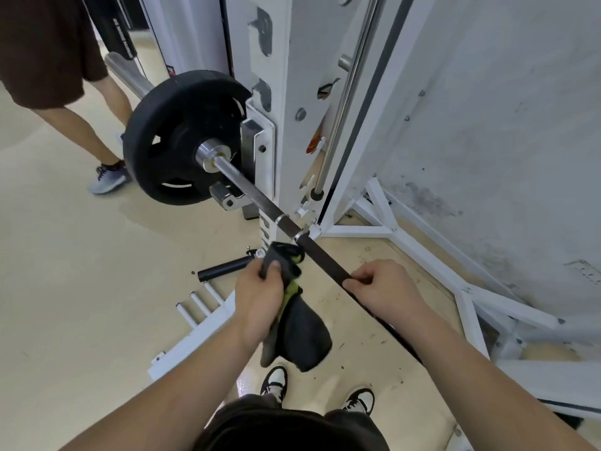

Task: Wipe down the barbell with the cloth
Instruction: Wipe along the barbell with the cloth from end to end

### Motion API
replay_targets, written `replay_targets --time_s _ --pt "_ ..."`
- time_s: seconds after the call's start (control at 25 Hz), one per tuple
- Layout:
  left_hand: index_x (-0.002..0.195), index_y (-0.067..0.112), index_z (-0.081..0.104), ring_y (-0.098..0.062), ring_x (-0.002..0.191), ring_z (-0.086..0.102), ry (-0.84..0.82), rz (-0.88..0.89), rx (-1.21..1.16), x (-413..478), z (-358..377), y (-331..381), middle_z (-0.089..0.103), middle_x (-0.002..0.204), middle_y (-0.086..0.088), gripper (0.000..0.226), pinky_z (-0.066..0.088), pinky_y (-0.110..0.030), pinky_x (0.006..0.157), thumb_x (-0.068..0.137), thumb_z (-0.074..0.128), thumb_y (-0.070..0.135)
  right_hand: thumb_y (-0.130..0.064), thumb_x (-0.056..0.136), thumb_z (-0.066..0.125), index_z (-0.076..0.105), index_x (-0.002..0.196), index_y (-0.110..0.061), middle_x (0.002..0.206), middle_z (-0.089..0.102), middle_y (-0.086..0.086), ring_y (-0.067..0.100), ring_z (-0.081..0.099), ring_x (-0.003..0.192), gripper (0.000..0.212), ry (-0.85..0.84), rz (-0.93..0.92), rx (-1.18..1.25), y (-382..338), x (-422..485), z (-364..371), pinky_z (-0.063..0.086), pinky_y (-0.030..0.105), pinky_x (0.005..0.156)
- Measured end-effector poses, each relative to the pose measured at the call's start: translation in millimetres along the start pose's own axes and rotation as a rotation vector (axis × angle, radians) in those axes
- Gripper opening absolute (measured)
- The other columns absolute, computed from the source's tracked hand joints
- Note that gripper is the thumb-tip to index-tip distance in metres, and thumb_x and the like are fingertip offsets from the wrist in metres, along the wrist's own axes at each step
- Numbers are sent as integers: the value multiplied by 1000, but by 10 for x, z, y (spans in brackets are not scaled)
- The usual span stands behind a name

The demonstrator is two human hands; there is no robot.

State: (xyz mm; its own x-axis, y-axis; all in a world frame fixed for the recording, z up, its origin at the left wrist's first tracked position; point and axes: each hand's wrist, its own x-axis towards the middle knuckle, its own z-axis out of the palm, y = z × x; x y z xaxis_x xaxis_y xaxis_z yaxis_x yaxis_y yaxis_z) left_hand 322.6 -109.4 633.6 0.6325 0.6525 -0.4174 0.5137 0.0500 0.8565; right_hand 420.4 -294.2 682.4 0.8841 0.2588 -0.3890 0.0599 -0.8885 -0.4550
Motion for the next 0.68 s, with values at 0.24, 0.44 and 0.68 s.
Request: replay_targets --time_s 0.24,0.44,0.68 --pt "103 26 72 -28 94 72 -98 -449 -604 185 578 267 78 104 -7 20 58 -47 93 102 52 30 -34 85 72 73 71 -27 71 68 -9 15 64 63 15 28 58 -93 -54 34 76 46 27 54" --pt "103 13 75 -30 93 75 -362 -363 -414 -204 540 90 80 102 -12 23 59 -40 87 104 52 12 -30 84 71 72 75 -27 76 67 -10 13 62 69 10 65 73 -111 -62 12 114 43 26 55" --pt "99 26 75 -28 82 70 -173 -393 -526 61 651 76 77 95 -13 24 58 -43 84 104 53 19 -31 87 69 74 79 -28 79 66 -9 14 61 68 10 96 66 -40 -21 -36 160 40 26 54"
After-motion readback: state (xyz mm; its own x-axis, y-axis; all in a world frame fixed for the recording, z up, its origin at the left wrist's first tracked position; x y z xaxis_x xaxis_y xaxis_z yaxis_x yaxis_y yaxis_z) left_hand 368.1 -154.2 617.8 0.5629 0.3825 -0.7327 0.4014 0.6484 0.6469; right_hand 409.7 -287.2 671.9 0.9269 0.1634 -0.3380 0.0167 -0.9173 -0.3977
